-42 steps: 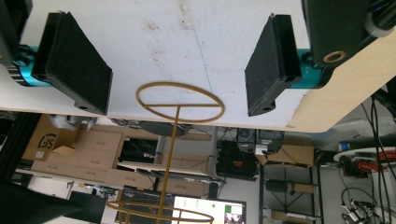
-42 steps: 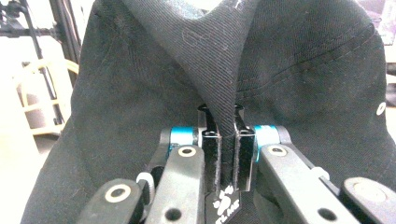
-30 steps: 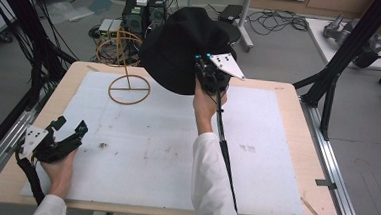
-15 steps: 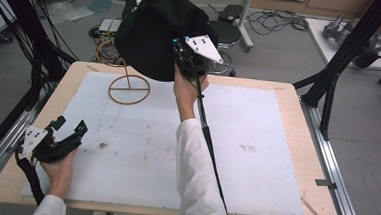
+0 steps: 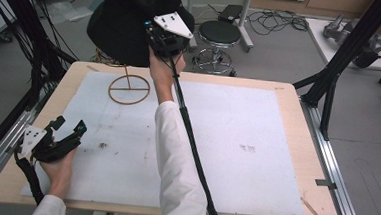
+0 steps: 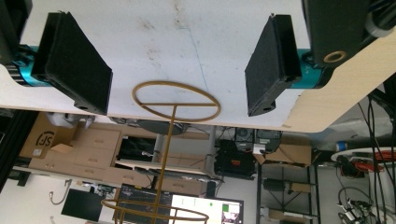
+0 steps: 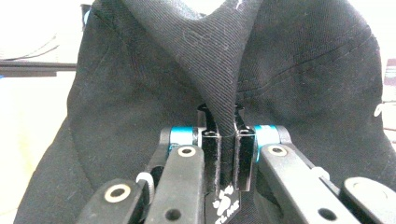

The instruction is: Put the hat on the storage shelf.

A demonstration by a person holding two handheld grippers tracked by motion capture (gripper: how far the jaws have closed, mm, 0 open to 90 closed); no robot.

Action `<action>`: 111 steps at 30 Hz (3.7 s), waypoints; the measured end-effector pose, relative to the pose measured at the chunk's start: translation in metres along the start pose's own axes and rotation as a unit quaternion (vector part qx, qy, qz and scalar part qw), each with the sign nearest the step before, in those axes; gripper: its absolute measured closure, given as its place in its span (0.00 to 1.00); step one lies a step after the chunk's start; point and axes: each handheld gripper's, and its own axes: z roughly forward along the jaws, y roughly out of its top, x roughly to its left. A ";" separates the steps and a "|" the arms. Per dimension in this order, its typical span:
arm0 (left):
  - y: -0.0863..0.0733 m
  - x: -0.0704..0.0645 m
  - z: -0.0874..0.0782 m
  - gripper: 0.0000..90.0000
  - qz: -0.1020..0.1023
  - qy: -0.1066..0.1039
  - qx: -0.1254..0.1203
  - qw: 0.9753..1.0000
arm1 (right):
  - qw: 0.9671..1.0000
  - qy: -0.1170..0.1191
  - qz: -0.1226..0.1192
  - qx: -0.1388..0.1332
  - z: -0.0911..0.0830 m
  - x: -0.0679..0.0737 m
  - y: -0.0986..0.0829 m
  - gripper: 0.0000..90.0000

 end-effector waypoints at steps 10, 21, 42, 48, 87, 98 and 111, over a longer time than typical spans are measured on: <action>-0.001 0.004 0.000 0.26 -0.011 0.001 -0.002 1.000 | 0.999 0.025 -0.021 0.012 0.037 0.027 0.003 0.95; -0.002 0.011 0.001 0.26 -0.017 0.012 -0.001 1.000 | 0.997 0.042 0.005 0.068 0.066 0.033 -0.031 0.96; -0.002 0.009 0.001 0.26 -0.014 0.009 -0.001 1.000 | 0.991 0.063 0.032 0.112 0.068 0.026 -0.067 0.94; -0.002 0.008 0.002 0.26 -0.010 0.008 0.000 1.000 | 0.992 0.070 0.031 0.100 0.065 0.027 -0.063 0.93; 0.000 -0.002 0.000 0.26 0.011 0.000 -0.004 1.000 | 0.991 0.013 0.028 0.133 -0.018 -0.020 -0.048 0.19; -0.001 -0.013 0.003 0.26 0.030 -0.015 0.003 0.999 | 0.989 -0.020 0.040 0.138 -0.078 -0.050 -0.060 0.16; -0.004 -0.027 0.004 0.26 0.041 -0.027 0.013 0.999 | 0.991 -0.042 0.037 0.121 -0.154 -0.072 -0.062 0.16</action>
